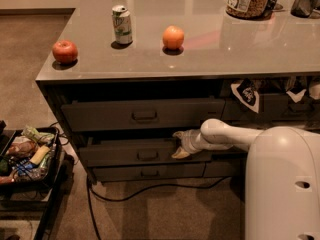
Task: Open middle drawer
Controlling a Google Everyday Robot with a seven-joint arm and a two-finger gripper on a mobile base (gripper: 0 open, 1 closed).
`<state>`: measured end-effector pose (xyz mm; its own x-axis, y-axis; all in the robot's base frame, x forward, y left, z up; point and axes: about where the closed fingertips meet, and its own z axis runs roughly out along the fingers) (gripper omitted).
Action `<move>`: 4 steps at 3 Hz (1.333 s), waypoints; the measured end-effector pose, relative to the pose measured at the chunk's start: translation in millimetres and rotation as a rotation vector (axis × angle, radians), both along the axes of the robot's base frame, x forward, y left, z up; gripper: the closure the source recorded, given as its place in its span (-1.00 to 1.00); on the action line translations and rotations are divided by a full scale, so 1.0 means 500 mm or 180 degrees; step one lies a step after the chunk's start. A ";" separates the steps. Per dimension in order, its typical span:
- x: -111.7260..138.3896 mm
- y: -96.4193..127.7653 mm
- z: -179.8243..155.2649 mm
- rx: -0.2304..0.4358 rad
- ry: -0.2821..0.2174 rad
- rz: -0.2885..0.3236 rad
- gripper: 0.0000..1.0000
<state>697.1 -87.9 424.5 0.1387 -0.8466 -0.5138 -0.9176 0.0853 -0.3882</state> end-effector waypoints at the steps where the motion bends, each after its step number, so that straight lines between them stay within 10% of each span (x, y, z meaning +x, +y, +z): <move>1: 0.000 0.000 0.000 0.0000 0.0000 0.0000 -0.26; 2: 0.000 0.000 0.000 0.0000 0.0000 0.0000 -0.18; 4: 0.000 0.000 -0.020 0.0073 0.0041 0.0002 0.64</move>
Offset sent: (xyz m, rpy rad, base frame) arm 0.0000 0.0000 0.0000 0.0000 0.0000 0.0000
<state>697.3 -88.0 414.8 0.1323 -0.8345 -0.5348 -0.9226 0.0936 -0.3743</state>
